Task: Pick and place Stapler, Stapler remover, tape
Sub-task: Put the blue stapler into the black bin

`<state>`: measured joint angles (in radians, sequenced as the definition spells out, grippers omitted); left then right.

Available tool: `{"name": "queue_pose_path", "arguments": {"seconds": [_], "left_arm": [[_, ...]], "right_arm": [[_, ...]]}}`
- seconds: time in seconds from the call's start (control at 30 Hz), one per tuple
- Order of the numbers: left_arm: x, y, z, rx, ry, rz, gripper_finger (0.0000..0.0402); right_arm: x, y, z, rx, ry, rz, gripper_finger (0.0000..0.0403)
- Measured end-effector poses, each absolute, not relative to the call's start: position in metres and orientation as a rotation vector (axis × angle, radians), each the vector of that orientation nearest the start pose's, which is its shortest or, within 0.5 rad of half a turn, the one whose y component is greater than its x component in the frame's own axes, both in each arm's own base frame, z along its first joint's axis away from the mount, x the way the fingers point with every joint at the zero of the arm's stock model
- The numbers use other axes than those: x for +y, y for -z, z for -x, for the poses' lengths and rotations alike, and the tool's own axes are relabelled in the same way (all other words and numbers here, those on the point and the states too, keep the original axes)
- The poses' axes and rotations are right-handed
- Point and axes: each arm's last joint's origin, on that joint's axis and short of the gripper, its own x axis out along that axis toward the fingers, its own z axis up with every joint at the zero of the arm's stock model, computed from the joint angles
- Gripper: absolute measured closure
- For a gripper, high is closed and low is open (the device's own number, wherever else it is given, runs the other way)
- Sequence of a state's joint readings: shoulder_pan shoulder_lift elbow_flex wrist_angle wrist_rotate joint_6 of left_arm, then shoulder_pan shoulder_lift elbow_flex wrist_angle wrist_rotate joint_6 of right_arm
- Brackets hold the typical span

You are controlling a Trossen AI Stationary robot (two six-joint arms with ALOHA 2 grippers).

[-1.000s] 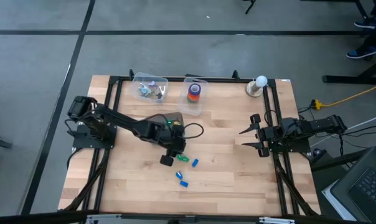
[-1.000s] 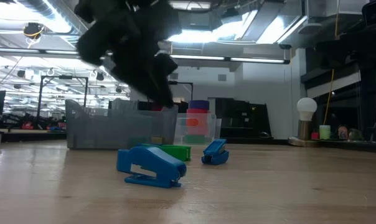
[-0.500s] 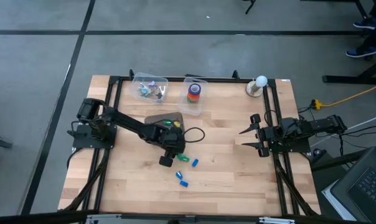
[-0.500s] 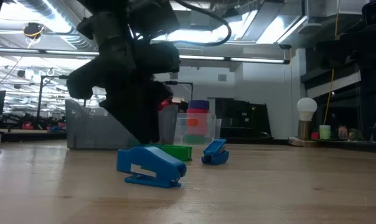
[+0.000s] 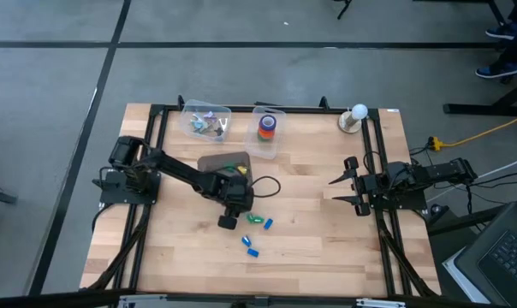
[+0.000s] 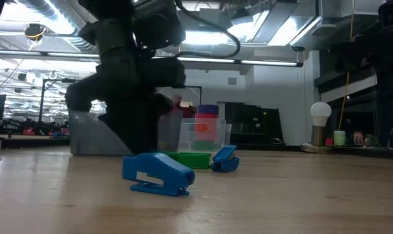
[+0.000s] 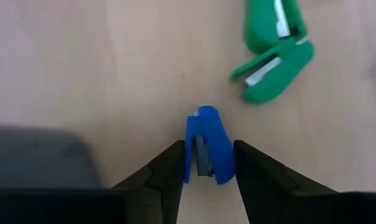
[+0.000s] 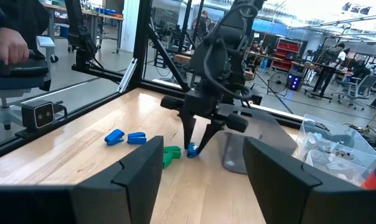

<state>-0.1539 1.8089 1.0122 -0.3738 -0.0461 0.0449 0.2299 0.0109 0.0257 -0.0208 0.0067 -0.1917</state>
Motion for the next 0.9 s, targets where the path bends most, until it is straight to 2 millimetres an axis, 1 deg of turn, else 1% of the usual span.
{"name": "queue_pose_path", "arguments": {"seconds": [0.17,0.3,0.57,0.73,0.9], "left_arm": [[-0.043,-0.137,-0.326,1.224,0.079,-0.072,0.0278],[-0.043,-0.137,-0.326,1.231,0.071,-0.063,0.0290],[-0.049,-0.138,-0.326,1.217,0.077,-0.083,0.0343],[-0.054,-0.141,-0.328,1.197,0.057,-0.114,0.0343],[-0.055,-0.158,-0.339,1.137,0.051,-0.154,0.0337]], "right_arm": [[0.022,-0.169,-0.094,-0.016,-0.223,0.192,0.0178],[0.022,-0.169,-0.094,-0.016,-0.223,0.192,0.0178],[0.022,-0.169,-0.094,-0.016,-0.223,0.192,0.0178],[0.022,-0.169,-0.094,-0.016,-0.223,0.192,0.0178],[0.022,-0.169,-0.094,-0.016,-0.223,0.192,0.0178]]}}
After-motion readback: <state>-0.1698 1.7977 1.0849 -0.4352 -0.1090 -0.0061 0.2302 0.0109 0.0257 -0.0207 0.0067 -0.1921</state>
